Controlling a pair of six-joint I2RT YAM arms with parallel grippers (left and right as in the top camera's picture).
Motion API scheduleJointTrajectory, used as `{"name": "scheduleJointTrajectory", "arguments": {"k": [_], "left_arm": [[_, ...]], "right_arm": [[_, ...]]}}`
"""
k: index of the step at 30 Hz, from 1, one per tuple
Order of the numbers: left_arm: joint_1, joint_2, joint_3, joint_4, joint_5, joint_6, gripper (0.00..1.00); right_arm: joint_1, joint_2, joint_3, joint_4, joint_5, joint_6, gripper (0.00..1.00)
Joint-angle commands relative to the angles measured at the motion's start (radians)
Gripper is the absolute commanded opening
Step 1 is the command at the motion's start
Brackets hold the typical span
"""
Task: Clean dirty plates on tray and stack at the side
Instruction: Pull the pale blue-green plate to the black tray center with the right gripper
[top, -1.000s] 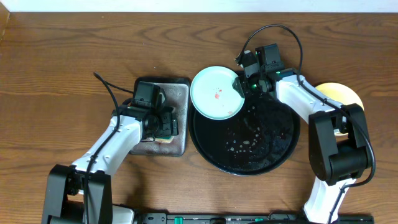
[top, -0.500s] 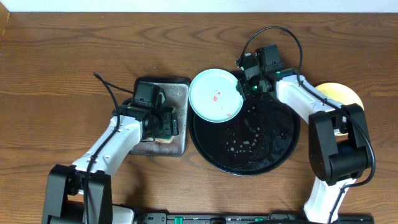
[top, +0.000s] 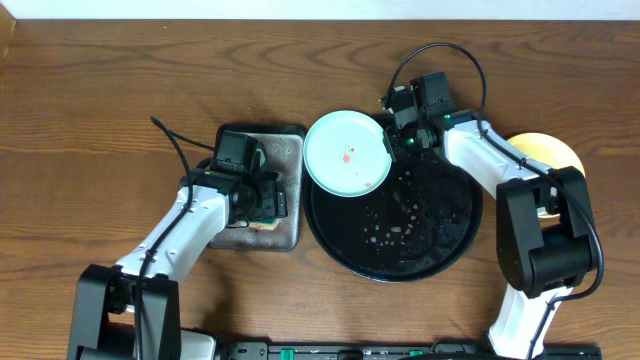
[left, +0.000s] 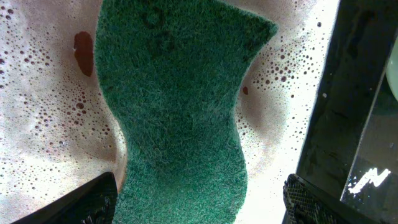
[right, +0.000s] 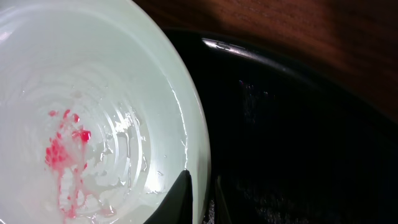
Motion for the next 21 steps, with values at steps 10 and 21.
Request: {"name": "scheduleJointTrajectory", "arguments": {"k": [10,21], "left_arm": [[0.002,-0.011,0.008,-0.003,0.004,0.010,0.86],[0.002,-0.011,0.008,-0.003,0.004,0.010,0.86]], "right_arm": [[0.002,0.007,0.009,-0.002,0.003,0.002,0.11],[0.001,0.006,0.009,-0.050,0.003,0.001,0.01]]}}
